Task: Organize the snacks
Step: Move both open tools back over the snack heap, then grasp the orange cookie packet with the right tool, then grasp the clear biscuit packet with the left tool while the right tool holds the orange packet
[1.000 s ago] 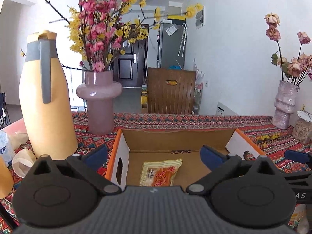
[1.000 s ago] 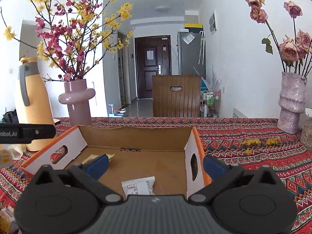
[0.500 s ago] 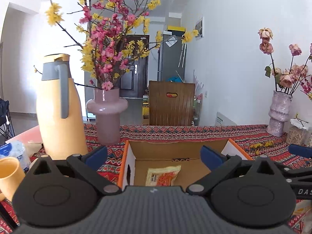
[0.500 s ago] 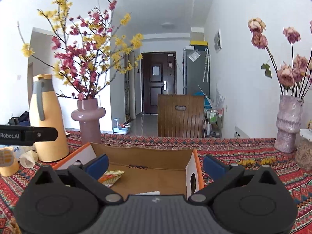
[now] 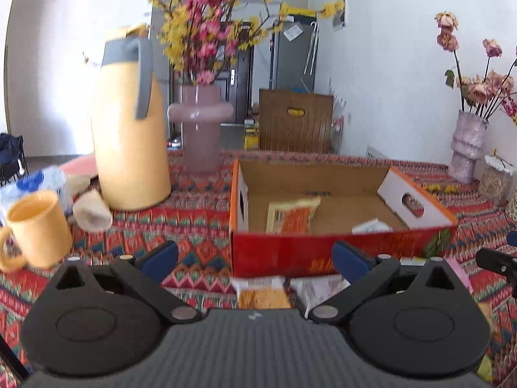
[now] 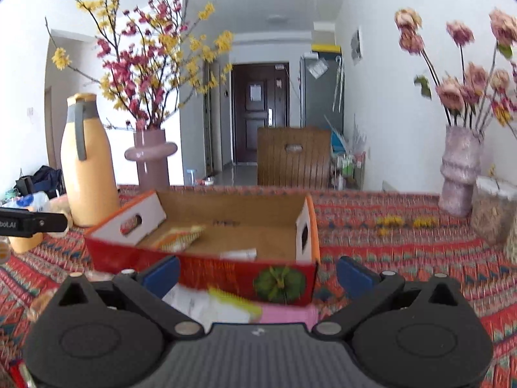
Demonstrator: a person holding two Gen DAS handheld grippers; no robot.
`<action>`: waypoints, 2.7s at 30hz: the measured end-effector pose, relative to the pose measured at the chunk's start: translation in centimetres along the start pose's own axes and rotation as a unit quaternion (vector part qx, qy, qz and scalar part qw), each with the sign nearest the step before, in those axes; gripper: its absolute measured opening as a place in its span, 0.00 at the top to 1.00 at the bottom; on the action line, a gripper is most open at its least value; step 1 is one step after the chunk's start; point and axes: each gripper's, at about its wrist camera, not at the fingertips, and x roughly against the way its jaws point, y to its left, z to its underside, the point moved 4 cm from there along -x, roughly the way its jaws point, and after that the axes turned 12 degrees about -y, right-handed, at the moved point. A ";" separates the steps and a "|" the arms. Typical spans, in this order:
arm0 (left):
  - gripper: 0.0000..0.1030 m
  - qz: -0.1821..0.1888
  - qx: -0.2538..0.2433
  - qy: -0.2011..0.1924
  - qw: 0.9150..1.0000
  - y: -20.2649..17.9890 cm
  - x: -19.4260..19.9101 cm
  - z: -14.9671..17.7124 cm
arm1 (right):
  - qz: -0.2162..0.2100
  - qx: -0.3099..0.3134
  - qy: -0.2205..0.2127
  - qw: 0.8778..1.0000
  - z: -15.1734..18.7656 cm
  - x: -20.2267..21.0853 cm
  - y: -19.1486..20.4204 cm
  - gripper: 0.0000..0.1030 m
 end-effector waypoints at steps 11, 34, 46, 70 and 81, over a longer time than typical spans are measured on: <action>0.00 0.000 -0.006 -0.002 1.000 0.4 -0.3 3.6 | 0.009 -0.024 0.057 0.998 4.1 1.4 0.2 0.00; 0.00 -0.002 0.000 0.010 1.000 0.4 -0.7 4.2 | 0.076 -0.061 0.126 0.987 5.9 2.1 -4.0 0.05; 0.00 -0.002 0.004 0.015 1.000 0.5 -0.8 4.4 | 0.059 -0.012 0.161 0.985 7.2 -0.2 -1.6 0.18; 0.00 -0.010 0.002 0.027 1.000 0.6 -1.1 4.7 | 0.041 -0.024 0.025 0.999 3.0 0.6 -3.2 0.90; 0.00 -0.025 -0.012 0.090 0.996 1.0 -2.0 5.2 | 0.022 -0.062 0.021 0.998 4.2 -2.1 -3.9 0.90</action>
